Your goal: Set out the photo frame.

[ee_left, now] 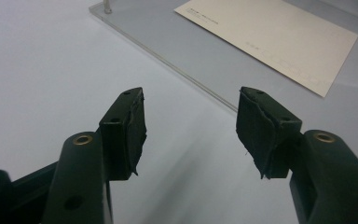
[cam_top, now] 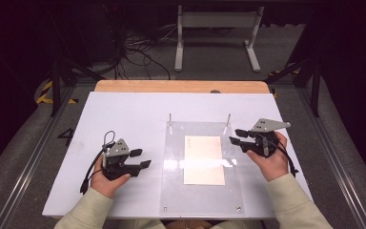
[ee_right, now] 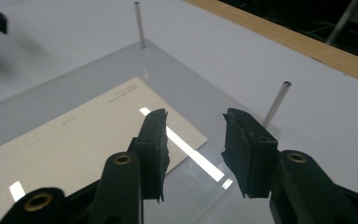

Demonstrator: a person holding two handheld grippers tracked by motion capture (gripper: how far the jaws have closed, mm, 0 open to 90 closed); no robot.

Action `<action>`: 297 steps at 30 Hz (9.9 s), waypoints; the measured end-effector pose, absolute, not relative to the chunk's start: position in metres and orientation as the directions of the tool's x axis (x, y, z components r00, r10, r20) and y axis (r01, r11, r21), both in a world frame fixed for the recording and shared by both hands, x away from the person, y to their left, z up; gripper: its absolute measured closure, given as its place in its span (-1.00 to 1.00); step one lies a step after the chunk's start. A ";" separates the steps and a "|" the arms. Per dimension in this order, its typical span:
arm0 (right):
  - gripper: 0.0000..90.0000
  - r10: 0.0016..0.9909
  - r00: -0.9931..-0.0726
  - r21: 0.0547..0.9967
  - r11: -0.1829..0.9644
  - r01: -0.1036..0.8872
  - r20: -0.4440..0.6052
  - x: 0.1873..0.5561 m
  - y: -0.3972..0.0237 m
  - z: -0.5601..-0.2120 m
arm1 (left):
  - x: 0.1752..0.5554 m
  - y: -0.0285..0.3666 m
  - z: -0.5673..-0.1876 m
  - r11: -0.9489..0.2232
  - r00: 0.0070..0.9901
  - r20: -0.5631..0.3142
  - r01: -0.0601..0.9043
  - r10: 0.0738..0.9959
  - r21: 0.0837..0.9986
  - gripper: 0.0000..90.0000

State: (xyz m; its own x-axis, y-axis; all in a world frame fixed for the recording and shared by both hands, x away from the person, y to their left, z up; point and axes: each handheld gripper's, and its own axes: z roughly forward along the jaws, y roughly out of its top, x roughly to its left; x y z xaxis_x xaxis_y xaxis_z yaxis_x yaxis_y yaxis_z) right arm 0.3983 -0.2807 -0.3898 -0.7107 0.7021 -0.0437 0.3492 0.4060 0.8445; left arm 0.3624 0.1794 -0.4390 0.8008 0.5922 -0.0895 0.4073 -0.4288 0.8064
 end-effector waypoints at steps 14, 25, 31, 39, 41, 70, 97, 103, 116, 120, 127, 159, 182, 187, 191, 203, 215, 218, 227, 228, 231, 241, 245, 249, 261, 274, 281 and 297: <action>0.48 0.844 -0.535 0.870 0.285 0.403 -0.028 0.457 -0.275 -0.403 | 0.360 0.183 -0.440 -0.418 0.790 -0.090 0.414 0.607 0.809 -0.05; 0.64 0.853 -0.517 0.858 0.315 0.406 -0.069 0.477 -0.269 -0.418 | 0.359 0.185 -0.437 -0.412 0.796 -0.103 0.413 0.596 0.812 -0.03; 0.89 0.860 -0.508 0.853 0.301 0.425 -0.050 0.480 -0.267 -0.421 | 0.359 0.181 -0.438 -0.423 0.809 -0.111 0.412 0.577 0.807 0.01; 0.90 0.876 -0.481 0.850 0.268 0.453 -0.020 0.482 -0.265 -0.425 | 0.357 0.174 -0.438 -0.435 0.821 -0.110 0.404 0.560 0.804 0.01; 0.91 0.883 -0.469 0.849 0.253 0.465 -0.006 0.483 -0.264 -0.425 | 0.356 0.171 -0.439 -0.441 0.824 -0.101 0.397 0.557 0.805 0.01; 0.90 0.895 -0.391 0.833 0.041 0.551 0.215 0.525 -0.271 -0.437 | 0.353 0.160 -0.430 -0.396 0.815 0.073 0.199 0.575 0.896 -0.71; 0.90 0.868 -0.403 0.814 -0.001 0.581 0.289 0.530 -0.278 -0.439 | 0.361 0.109 -0.405 -0.357 0.829 0.167 0.041 0.534 0.933 0.00; 0.88 0.876 -0.407 0.812 0.032 0.583 0.258 0.528 -0.278 -0.434 | 0.366 0.112 -0.406 -0.381 0.808 0.160 0.084 0.567 0.921 0.04; 0.61 0.885 -0.416 0.830 0.063 0.554 0.211 0.519 -0.286 -0.427 | 0.364 0.109 -0.404 -0.419 0.806 0.201 0.064 0.557 0.906 0.03; 0.55 0.886 -0.430 0.862 0.073 0.501 0.175 0.503 -0.297 -0.419 | 0.364 0.109 -0.404 -0.414 0.807 0.195 0.066 0.557 0.908 0.03; 0.47 0.872 -0.468 0.901 0.080 0.426 0.143 0.469 -0.314 -0.408 | 0.362 0.106 -0.401 -0.421 0.812 0.199 0.062 0.549 0.905 0.02; 0.09 0.655 -0.747 0.908 0.375 0.185 -0.119 0.316 -0.321 -0.361 | 0.358 0.096 -0.383 -0.386 0.844 0.170 0.047 0.509 0.921 0.05; -0.29 0.557 -0.818 0.949 0.311 0.045 -0.144 0.333 -0.283 -0.383 | 0.358 0.095 -0.384 -0.387 0.854 0.159 0.054 0.496 0.921 0.05; 0.03 0.549 -0.822 0.960 0.280 0.009 -0.152 0.335 -0.283 -0.386 | 0.358 0.095 -0.384 -0.391 0.855 0.162 0.051 0.493 0.919 0.05; 0.06 0.542 -0.831 0.968 0.252 0.017 -0.127 0.337 -0.286 -0.387 | 0.358 0.095 -0.384 -0.386 0.853 0.164 0.047 0.496 0.921 0.07; 0.20 0.581 -0.774 0.943 0.328 -0.058 -0.250 0.333 -0.283 -0.382 | 0.354 0.093 -0.378 -0.408 0.846 0.208 0.013 0.492 0.913 0.21; 0.28 0.620 -0.705 0.921 0.369 -0.124 -0.343 0.318 -0.277 -0.361 | 0.334 0.097 -0.352 -0.378 0.833 0.281 -0.095 0.476 0.921 0.29; 0.32 0.614 -0.700 0.915 0.374 -0.148 -0.364 0.314 -0.273 -0.357 | 0.328 0.098 -0.343 -0.387 0.819 0.309 -0.116 0.483 0.915 0.28; 0.37 0.625 -0.665 0.903 0.381 -0.196 -0.408 0.303 -0.266 -0.345 | 0.322 0.107 -0.328 -0.348 0.814 0.310 -0.144 0.491 0.927 0.27; 0.37 0.626 -0.663 0.903 0.379 -0.202 -0.411 0.302 -0.266 -0.343 | 0.322 0.107 -0.328 -0.348 0.814 0.310 -0.144 0.491 0.927 0.27; 0.37 0.627 -0.667 0.909 0.364 -0.205 -0.402 0.299 -0.265 -0.338 | 0.317 0.110 -0.320 -0.324 0.815 0.310 -0.160 0.489 0.932 0.28; 0.39 0.625 -0.691 0.919 0.359 -0.160 -0.364 0.285 -0.259 -0.323 | 0.305 0.123 -0.304 -0.269 0.840 0.271 -0.156 0.470 0.951 0.30; 0.41 0.617 -0.713 0.928 0.348 -0.132 -0.333 0.279 -0.255 -0.318 | 0.301 0.130 -0.298 -0.235 0.853 0.244 -0.148 0.461 0.961 0.31; 0.42 0.605 -0.738 0.935 0.339 -0.102 -0.300 0.275 -0.252 -0.312 | 0.293 0.137 -0.290 -0.210 0.861 0.232 -0.150 0.453 0.966 0.33; 0.42 0.580 -0.780 0.948 0.313 -0.054 -0.236 0.271 -0.247 -0.305 | 0.279 0.148 -0.278 -0.154 0.871 0.204 -0.149 0.448 0.977 0.41; 0.36 0.590 -0.778 0.970 0.218 -0.104 -0.216 0.284 -0.247 -0.314 | 0.298 0.151 -0.289 -0.093 0.849 0.113 -0.076 0.517 0.993 0.09; 0.36 0.611 -0.764 0.975 0.198 -0.104 -0.206 0.290 -0.244 -0.314 | 0.308 0.155 -0.297 -0.086 0.841 0.071 -0.029 0.537 0.996 -0.11; 0.22 0.676 -0.718 0.982 0.177 -0.065 -0.169 0.331 -0.244 -0.323 | 0.320 0.167 -0.316 -0.121 0.809 0.028 0.054 0.587 0.991 -0.35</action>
State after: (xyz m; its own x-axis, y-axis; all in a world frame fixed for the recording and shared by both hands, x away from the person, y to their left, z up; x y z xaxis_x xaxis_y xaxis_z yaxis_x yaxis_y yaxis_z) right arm 0.3310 -0.2438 -0.3231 -0.7175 0.6756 -0.1693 -0.0648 0.1773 0.9820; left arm 0.3204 0.1666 -0.3161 0.8092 0.5869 0.0278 0.0540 -0.1214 0.9911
